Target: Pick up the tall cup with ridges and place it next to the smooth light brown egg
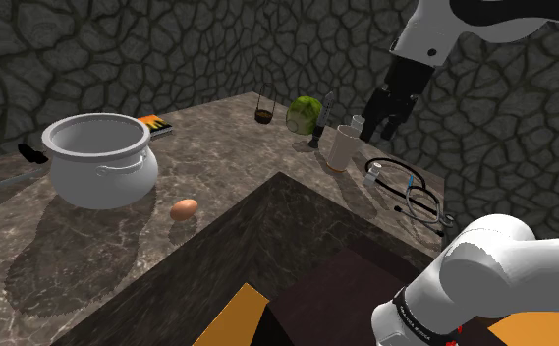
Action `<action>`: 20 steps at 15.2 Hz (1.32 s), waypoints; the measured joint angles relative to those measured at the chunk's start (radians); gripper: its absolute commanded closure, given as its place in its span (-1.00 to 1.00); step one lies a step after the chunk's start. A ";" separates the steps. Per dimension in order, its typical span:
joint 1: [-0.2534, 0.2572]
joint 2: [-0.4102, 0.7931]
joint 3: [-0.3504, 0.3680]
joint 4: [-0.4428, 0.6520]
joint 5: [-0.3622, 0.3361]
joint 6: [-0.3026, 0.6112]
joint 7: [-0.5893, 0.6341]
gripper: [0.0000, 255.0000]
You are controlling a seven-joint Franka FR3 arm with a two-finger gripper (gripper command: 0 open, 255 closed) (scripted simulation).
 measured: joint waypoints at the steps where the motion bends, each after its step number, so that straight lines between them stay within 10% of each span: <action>1: 0.000 0.000 0.000 0.000 0.000 0.000 0.000 -1.00; 20: -0.076 0.485 -0.194 0.108 -0.223 0.390 -0.317 -1.00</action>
